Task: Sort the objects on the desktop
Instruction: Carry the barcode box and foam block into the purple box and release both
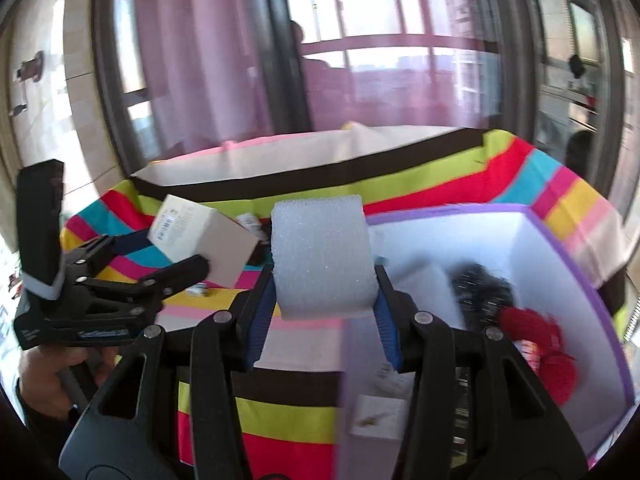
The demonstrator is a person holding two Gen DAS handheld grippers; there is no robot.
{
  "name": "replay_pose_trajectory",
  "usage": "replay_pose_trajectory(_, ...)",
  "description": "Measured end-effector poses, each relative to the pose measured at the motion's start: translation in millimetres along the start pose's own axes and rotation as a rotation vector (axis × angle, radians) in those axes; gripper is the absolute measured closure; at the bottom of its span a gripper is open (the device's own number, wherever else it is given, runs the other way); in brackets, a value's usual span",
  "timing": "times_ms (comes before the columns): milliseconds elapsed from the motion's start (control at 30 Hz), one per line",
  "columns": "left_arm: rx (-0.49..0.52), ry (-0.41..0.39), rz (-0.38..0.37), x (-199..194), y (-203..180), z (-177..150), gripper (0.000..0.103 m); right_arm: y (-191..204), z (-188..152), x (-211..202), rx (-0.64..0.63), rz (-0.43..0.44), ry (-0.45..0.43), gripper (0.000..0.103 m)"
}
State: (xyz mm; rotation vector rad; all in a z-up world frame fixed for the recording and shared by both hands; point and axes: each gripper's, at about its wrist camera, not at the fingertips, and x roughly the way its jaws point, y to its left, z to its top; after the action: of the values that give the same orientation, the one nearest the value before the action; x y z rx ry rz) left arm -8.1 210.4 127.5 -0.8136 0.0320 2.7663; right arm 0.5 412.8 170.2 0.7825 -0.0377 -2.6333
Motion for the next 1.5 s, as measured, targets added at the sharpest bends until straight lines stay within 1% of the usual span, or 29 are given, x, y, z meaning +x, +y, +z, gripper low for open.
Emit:
replay_pose_trajectory(233, 0.093, 0.003, -0.078, 8.0, -53.4, 3.9, 0.004, -47.3, -10.5, -10.7, 0.074, -0.092, -0.002, 0.053)
replay_pose_trajectory(333, 0.115, 0.004, -0.116, 9.1, -72.4, 5.0, 0.004, -62.7, -12.7, -15.7, 0.097, -0.125, -0.007, 0.053)
replay_pose_trajectory(567, 0.159, 0.014, -0.201, 14.4, -107.1, 2.5, 0.004, -86.4, -19.5, -26.3, 0.137, -0.172, -0.02, 0.053)
replay_pose_trajectory(700, 0.183, 0.02, -0.244, 17.7, -124.8, 2.9, 0.004, -92.4, -23.0, -28.3, 0.148, -0.183, -0.013, 0.053)
replay_pose_trajectory(733, 0.186, 0.02, -0.264, 18.4, -128.7, 3.1, 0.004, -94.2, -23.6, -28.3, 0.151, -0.184, -0.012, 0.053)
replay_pose_trajectory(800, 0.188, 0.025, -0.298, 20.5, -134.7, 2.3, 0.003, -97.9, -24.8, -29.9, 0.167, -0.197, -0.014, 0.044)
replay_pose_trajectory(833, 0.192, 0.03, -0.31, 21.9, -137.8, 1.4, 0.002, -99.5, -25.2, -30.5, 0.173, -0.204, -0.014, 0.035)
replay_pose_trajectory(867, 0.196, 0.031, -0.304, 22.6, -139.9, 0.4, 0.001, -101.0, -25.6, -31.1, 0.175, -0.211, -0.018, 0.031)
replay_pose_trajectory(900, 0.198, 0.028, -0.3, 23.3, -140.4, -0.4, 0.001, -102.8, -26.1, -32.3, 0.178, -0.219, -0.022, 0.03)
replay_pose_trajectory(1167, 0.199, 0.015, -0.306, 22.0, -137.0, -2.0, 0.0, -106.0, -26.7, -29.9, 0.182, -0.208, -0.014, 0.027)
replay_pose_trajectory(1333, 0.168, 0.007, -0.311, 21.6, -123.7, -4.2, 0.0, -99.9, -27.0, -25.9, 0.166, -0.183, -0.006, 0.024)
replay_pose_trajectory(1500, 0.142, 0.0, -0.284, 21.7, -105.4, -6.4, 0.0, -89.1, -24.8, -22.3, 0.148, -0.173, -0.001, 0.023)
